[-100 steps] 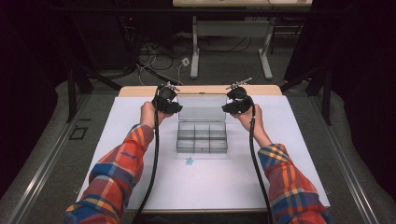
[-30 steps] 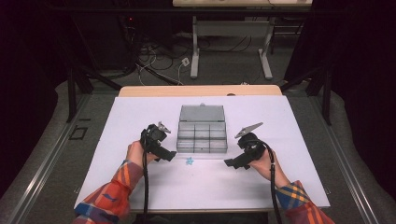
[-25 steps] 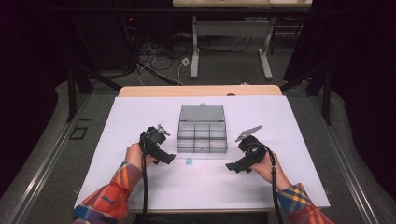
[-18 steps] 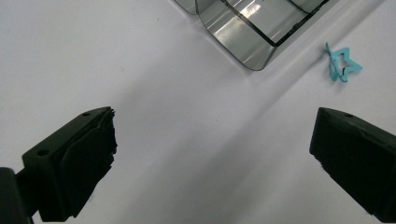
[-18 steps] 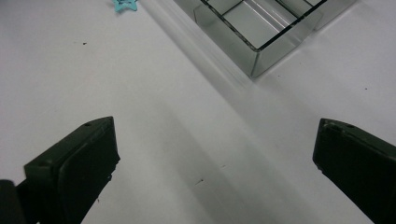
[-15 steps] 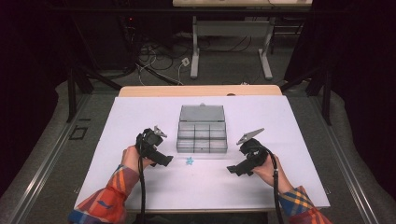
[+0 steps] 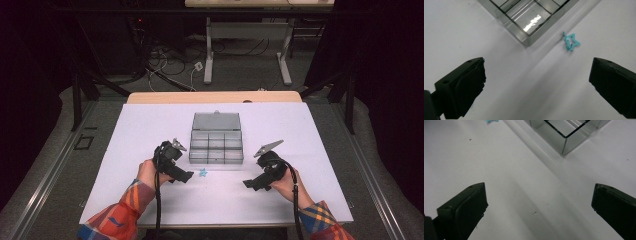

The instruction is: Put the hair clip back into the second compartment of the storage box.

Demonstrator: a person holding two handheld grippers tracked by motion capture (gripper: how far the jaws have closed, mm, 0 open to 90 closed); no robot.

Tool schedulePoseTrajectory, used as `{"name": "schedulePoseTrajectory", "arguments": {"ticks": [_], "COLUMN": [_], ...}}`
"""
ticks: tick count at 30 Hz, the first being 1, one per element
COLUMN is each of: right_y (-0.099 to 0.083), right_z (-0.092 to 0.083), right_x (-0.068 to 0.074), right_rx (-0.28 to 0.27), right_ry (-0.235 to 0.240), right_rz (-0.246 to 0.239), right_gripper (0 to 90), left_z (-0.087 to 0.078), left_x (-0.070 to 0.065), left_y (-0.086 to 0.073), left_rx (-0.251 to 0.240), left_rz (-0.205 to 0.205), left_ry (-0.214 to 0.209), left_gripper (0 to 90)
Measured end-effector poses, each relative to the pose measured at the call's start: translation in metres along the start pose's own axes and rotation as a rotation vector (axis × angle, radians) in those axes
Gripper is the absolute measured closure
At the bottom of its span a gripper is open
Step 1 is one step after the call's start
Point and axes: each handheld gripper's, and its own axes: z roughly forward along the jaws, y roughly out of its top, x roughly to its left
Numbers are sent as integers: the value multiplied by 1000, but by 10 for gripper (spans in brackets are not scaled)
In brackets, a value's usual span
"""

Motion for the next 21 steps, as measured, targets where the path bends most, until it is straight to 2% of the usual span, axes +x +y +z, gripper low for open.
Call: {"name": "schedulePoseTrajectory", "arguments": {"ticks": [1,2,4,5,8,11,15,21], "right_y": [0,-1,-1,-1,0,1,1,0], "right_z": [0,1,1,1,2,4,6,6], "right_x": [0,0,0,0,1,1,1,0], "right_rx": [-2,2,3,4,12,8,12,20], "right_ry": [6,4,4,2,-7,3,-3,0], "right_rz": [4,4,3,1,-2,-6,-13,-15], "right_gripper": [0,0,0,0,0,0,0,0], "left_z": [0,0,2,2,5,9,15,25], "left_x": [-1,-2,-4,-6,-10,-14,-18,-19], "left_y": [0,1,1,1,4,7,10,17], "left_rx": [-5,-8,-20,-27,-47,-51,-51,-44], "left_rz": [-5,-5,-7,-5,4,11,12,18], "left_ry": [-19,-21,-37,-51,-51,-61,-100,-109], "left_gripper": [93,182,183,212,278,371,498,663]}}
